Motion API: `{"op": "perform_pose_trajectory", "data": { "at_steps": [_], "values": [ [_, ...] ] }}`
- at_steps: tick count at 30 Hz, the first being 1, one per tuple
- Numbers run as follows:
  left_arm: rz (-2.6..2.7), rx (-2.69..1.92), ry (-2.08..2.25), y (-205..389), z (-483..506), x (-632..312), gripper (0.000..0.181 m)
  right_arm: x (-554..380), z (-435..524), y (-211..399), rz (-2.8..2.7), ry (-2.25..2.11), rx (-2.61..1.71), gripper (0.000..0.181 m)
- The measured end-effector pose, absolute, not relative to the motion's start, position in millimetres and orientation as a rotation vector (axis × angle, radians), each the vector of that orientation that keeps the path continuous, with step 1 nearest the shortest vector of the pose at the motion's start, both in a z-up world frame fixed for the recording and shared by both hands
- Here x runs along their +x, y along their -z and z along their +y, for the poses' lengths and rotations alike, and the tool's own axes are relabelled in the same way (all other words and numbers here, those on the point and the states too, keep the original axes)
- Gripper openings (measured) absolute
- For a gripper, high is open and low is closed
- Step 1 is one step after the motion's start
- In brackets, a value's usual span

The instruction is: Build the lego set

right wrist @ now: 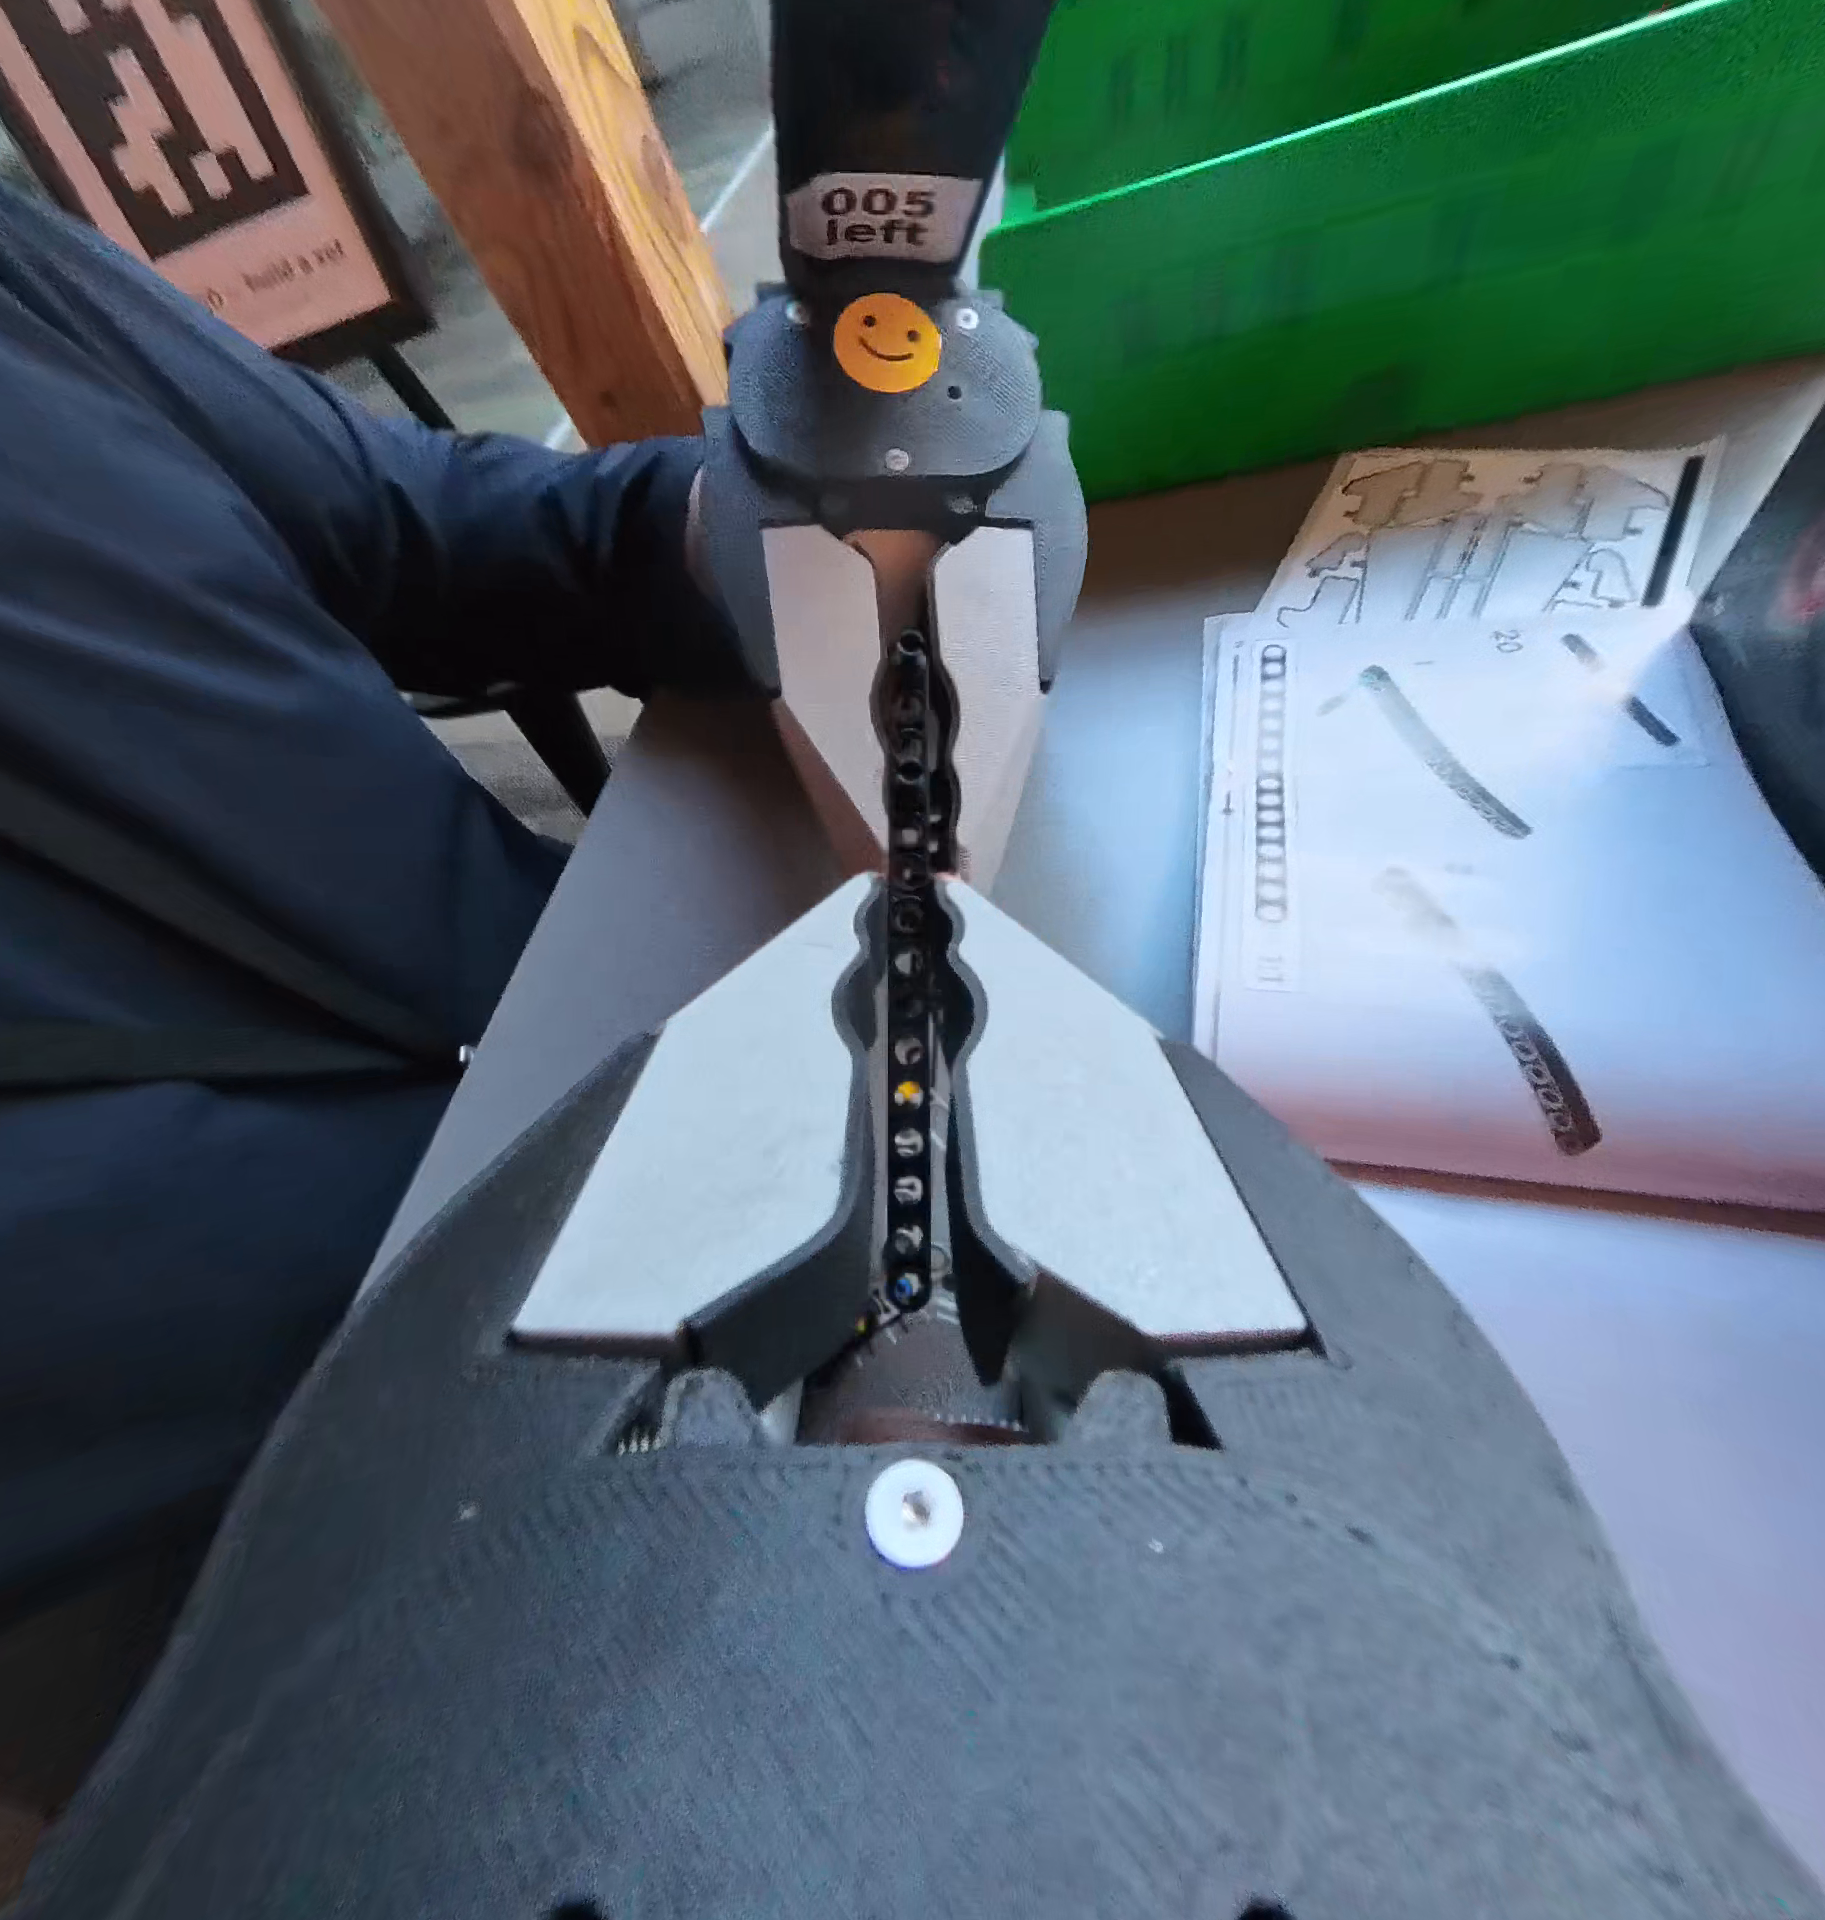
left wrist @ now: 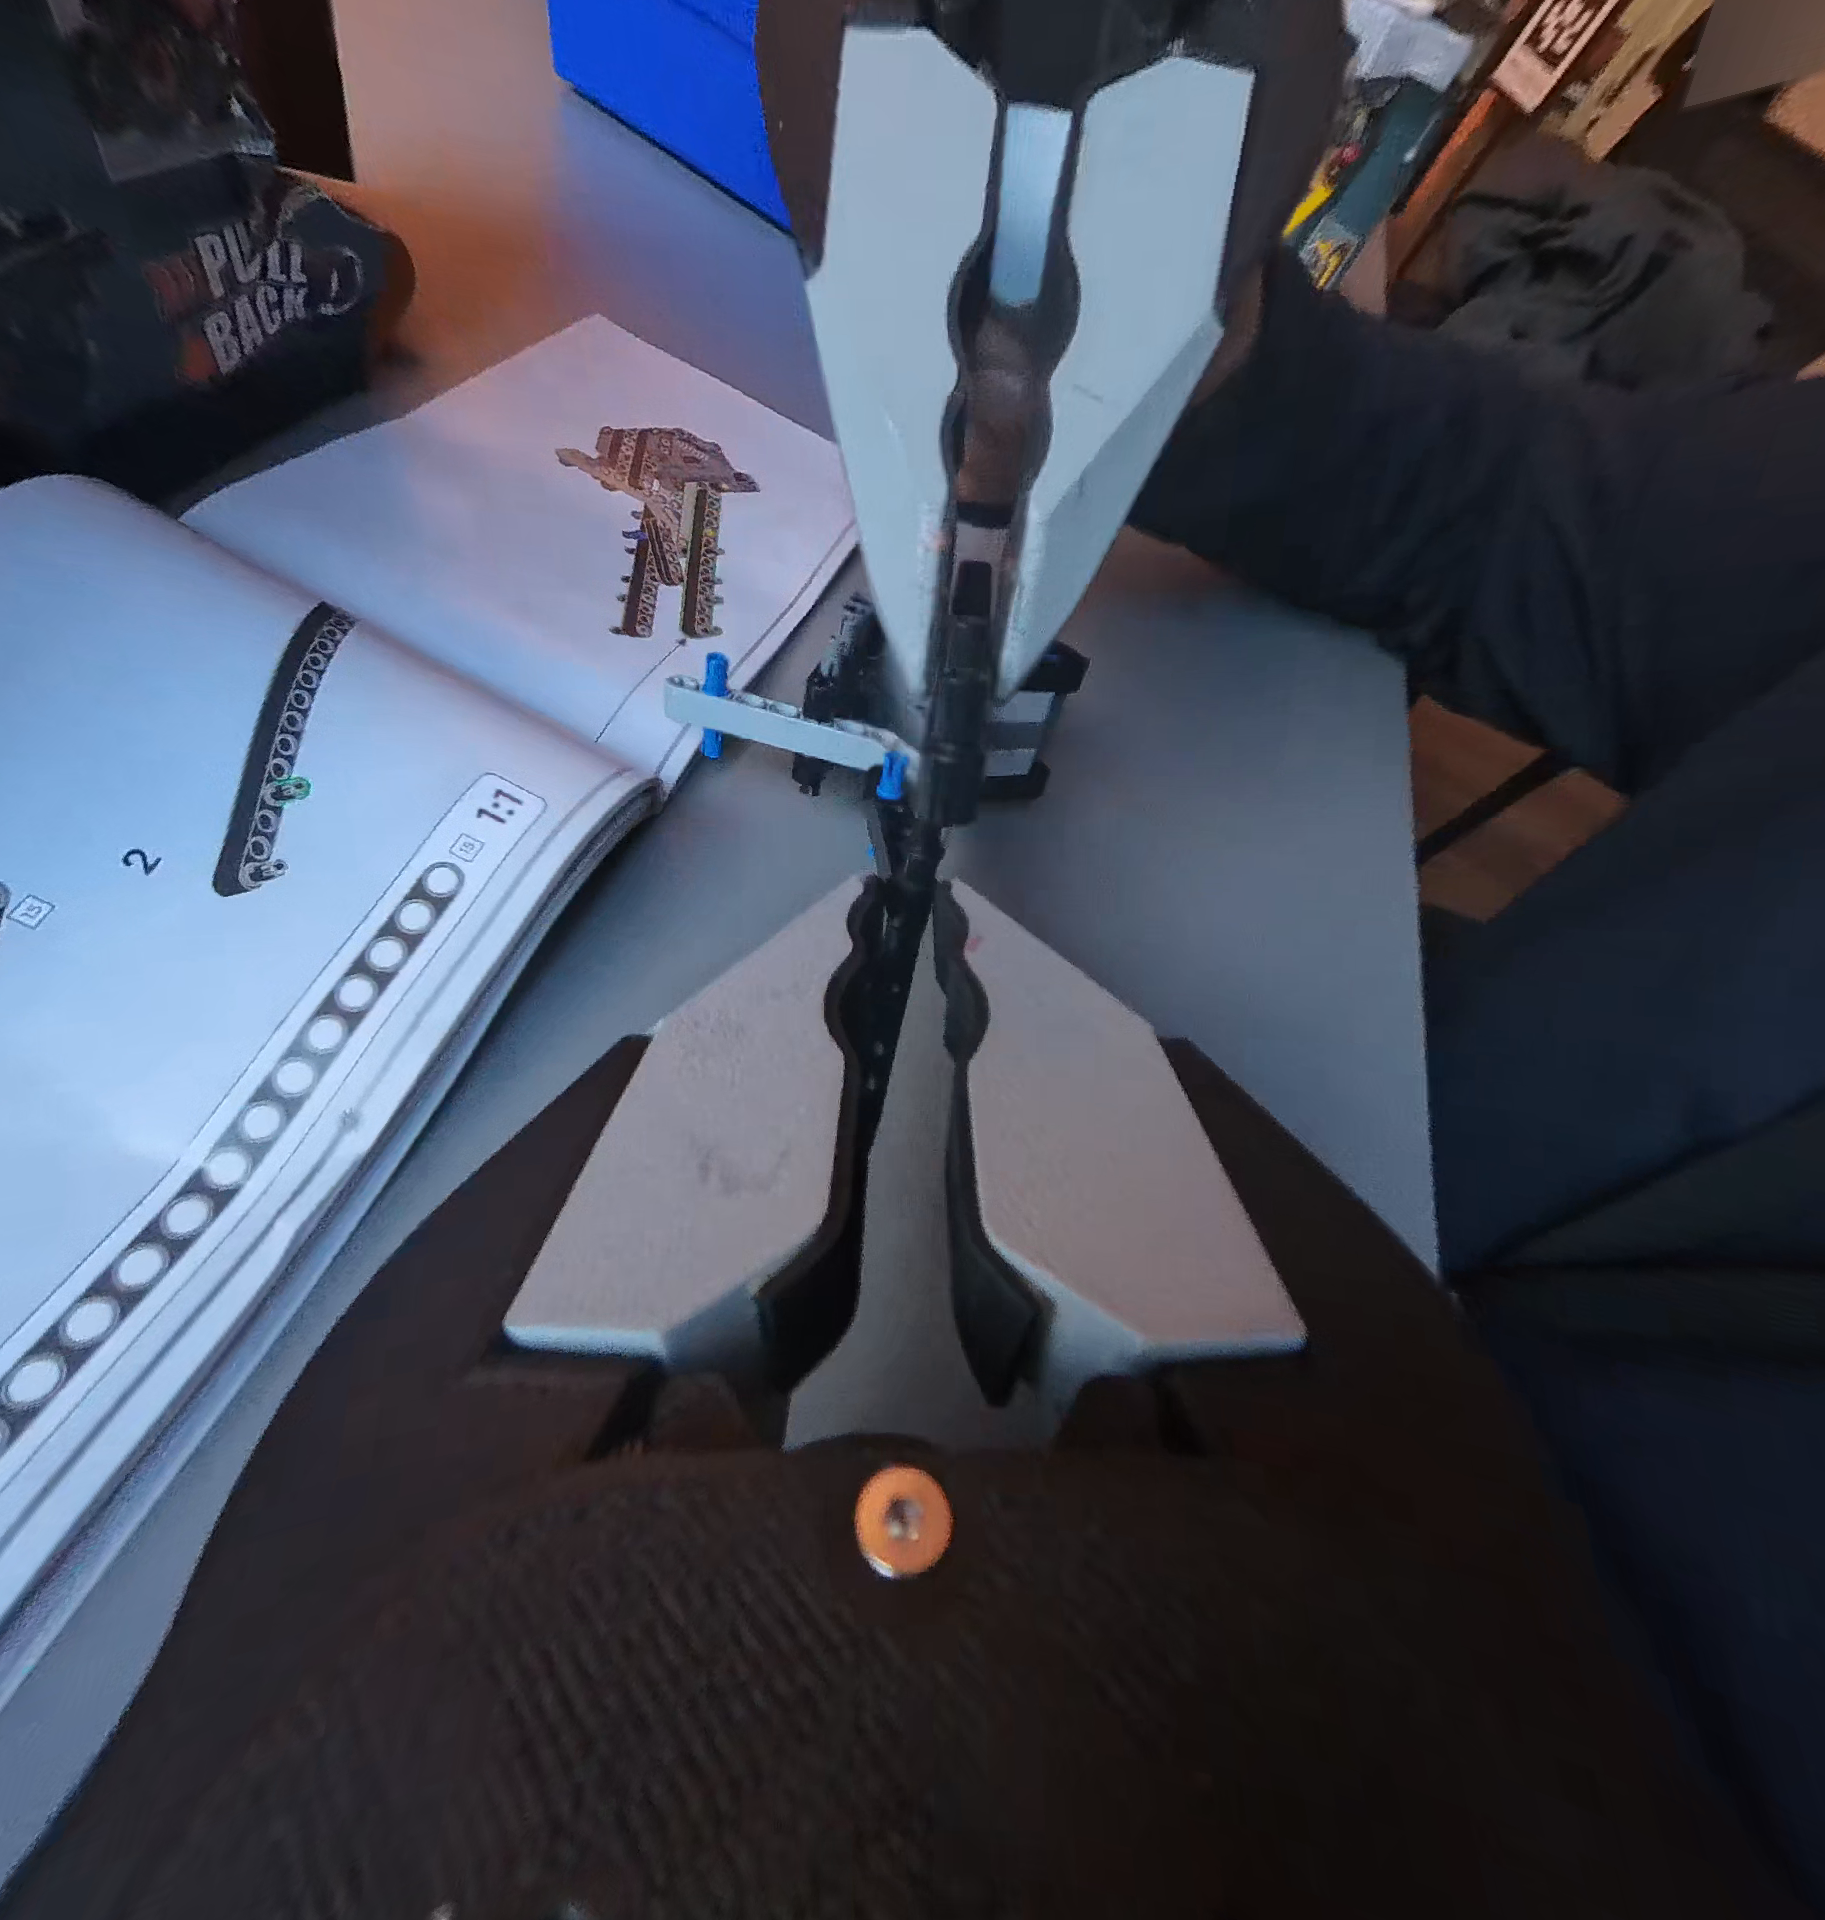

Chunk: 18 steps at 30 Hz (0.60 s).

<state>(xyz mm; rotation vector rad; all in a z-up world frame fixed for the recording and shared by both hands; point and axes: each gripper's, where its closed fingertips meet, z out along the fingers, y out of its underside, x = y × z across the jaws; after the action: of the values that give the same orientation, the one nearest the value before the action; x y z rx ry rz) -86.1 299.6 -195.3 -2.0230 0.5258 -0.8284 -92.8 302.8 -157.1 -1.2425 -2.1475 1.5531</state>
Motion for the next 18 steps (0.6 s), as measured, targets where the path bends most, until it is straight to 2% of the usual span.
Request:
{"op": "perform_pose_trajectory", "data": {
  "at_steps": [1,12,18],
  "values": [
    [0.511,-2.017,0.868,192.9,301.2,-86.2,0.007,-93.5,304.6,156.8,-2.135,-1.573,-1.256,0.004],
    [0.465,-1.934,1.083,171.7,315.3,-78.6,0.009,-89.3,317.2,136.2,-2.007,-1.783,-1.293,0.004],
    [0.478,-1.925,1.053,161.7,314.3,-80.5,0.009,-82.8,319.2,135.4,-2.027,-1.659,-1.226,0.004]
  ]
}}
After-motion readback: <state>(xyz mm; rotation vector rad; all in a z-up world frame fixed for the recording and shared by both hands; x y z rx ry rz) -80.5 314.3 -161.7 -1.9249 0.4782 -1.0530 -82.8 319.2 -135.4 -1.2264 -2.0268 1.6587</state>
